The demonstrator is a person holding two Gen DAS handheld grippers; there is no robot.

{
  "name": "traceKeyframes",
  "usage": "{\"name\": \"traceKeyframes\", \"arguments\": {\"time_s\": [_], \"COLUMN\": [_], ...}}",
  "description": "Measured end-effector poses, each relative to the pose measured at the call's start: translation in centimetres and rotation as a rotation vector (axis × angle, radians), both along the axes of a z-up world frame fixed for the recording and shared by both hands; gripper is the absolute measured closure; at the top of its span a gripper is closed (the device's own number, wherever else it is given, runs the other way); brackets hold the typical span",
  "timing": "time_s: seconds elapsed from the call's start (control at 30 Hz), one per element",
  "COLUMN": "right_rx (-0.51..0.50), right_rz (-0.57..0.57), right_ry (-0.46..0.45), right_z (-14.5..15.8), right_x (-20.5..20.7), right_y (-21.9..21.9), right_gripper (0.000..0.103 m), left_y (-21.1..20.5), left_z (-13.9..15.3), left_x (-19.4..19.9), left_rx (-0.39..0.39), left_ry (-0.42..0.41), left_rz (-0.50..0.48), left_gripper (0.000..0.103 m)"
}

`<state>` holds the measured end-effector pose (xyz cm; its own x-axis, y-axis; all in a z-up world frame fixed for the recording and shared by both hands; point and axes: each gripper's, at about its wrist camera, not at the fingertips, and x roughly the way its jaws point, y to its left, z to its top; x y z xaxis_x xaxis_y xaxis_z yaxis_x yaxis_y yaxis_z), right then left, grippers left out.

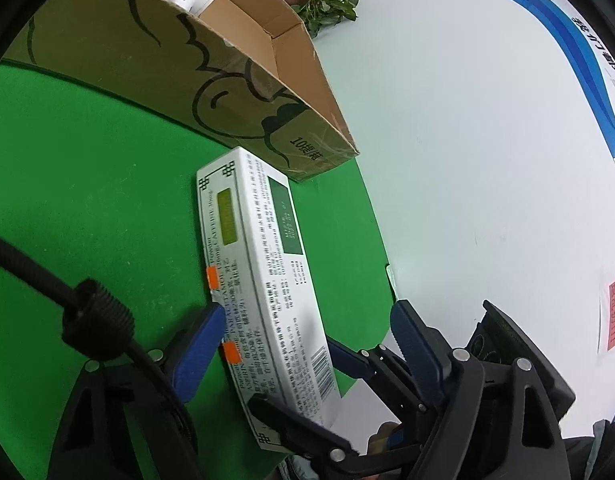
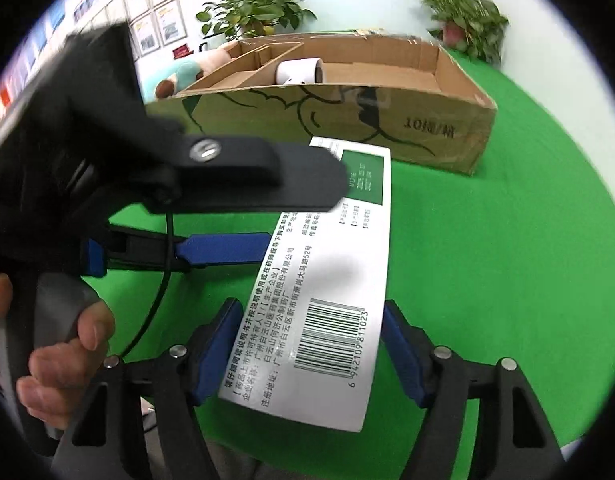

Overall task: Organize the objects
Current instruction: 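Close the left gripper on the white product box and lift it, then carry the white product box with the left gripper over the large box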

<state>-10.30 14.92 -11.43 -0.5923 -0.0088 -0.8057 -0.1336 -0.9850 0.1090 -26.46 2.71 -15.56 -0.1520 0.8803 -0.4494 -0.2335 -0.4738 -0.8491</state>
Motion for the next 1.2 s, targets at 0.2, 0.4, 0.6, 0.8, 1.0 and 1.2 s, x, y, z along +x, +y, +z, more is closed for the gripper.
{"name": "traceKeyframes", "arguments": {"time_s": [0.2,0.4,0.6,0.8,1.0,1.2], "right_rx": [-0.111,-0.143,-0.262,-0.411,-0.397,-0.314], "right_rz": [-0.048,-0.062,-0.086,-0.097,-0.077,-0.047], "right_ry": [0.025,0.056,0.045,0.059,0.062,0.042], "right_z": [0.4,0.8,0.2,0.0,0.0,0.2], "right_x": [0.5,1.1,0.4,0.7,0.6,0.0], "right_y": [1.9,2.0,3.8,5.0,4.4,3.5], "right_gripper": [0.036,0.036,0.037,0.037,0.037,0.035], "left_y": [-0.4,-1.4,-2.5,-2.8,-4.5,-5.5], "left_z": [-0.1,-0.2,-0.2,0.1,-0.4,0.7], "left_x": [-1.1,-2.4,-4.1,-5.4,-7.3,-8.8], "left_rx": [-0.018,-0.04,-0.042,-0.082,-0.107,-0.119], "left_ry": [0.007,0.007,-0.024,0.004,-0.015,0.023], "left_rz": [-0.003,0.003,0.01,-0.009,0.012,0.011], "left_gripper": [0.033,0.041,0.041,0.041,0.062,0.064]}}
